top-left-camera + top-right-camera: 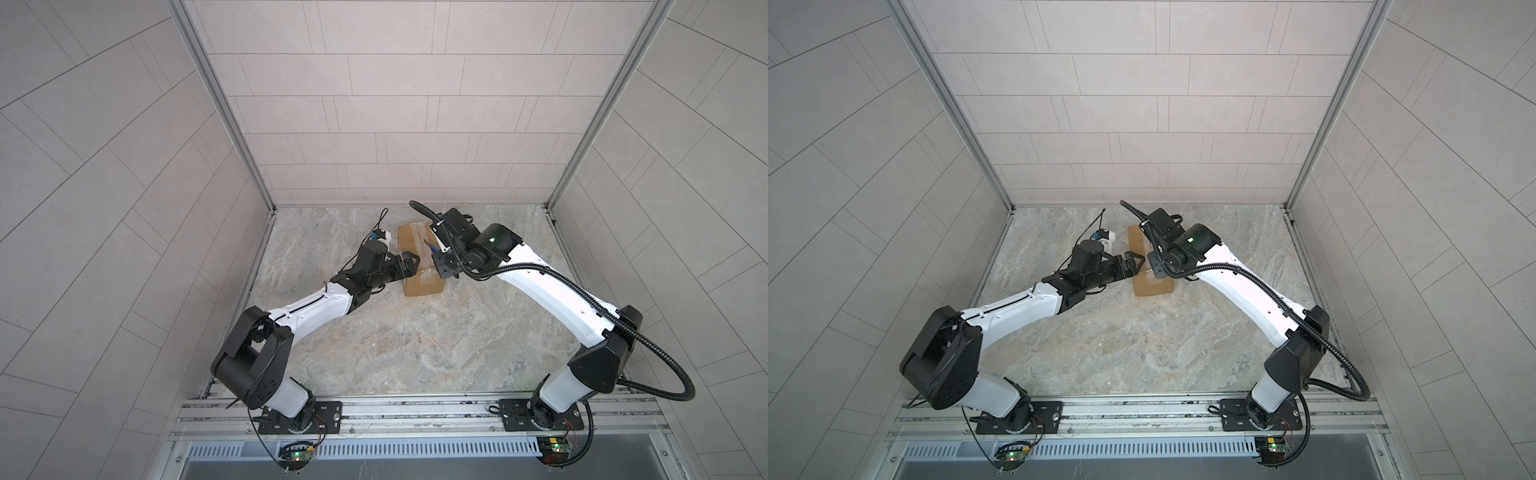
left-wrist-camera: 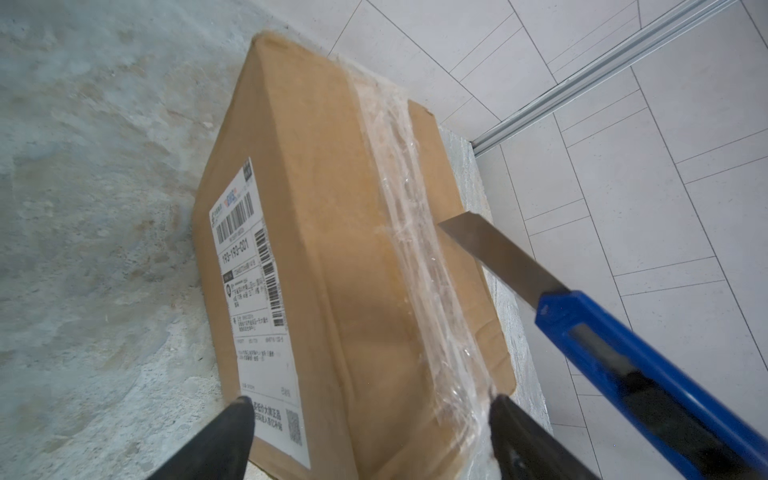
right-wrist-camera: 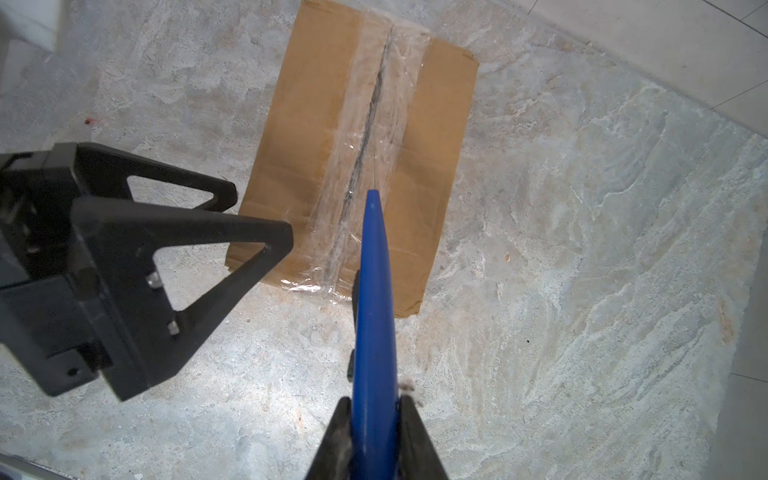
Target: Unpack the express box
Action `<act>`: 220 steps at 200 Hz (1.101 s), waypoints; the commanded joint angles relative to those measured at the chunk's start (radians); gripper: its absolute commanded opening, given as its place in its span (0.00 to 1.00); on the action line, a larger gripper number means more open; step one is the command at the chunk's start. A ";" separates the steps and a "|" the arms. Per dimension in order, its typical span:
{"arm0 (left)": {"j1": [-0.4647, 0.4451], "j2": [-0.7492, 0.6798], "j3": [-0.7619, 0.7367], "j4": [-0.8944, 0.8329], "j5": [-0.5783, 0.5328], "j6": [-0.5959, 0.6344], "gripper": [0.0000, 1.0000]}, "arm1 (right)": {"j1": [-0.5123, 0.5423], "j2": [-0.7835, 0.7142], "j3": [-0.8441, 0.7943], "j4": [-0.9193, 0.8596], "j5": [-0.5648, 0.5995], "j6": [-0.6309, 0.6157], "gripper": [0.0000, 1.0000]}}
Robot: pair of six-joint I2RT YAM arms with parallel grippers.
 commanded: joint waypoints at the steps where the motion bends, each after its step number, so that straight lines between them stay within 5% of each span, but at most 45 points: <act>1: 0.026 0.011 0.036 -0.031 -0.003 0.040 0.91 | 0.014 0.015 0.035 -0.026 0.006 0.000 0.00; 220: 0.046 0.133 0.053 -0.048 0.018 0.023 0.79 | 0.057 0.068 0.047 -0.046 0.052 0.049 0.00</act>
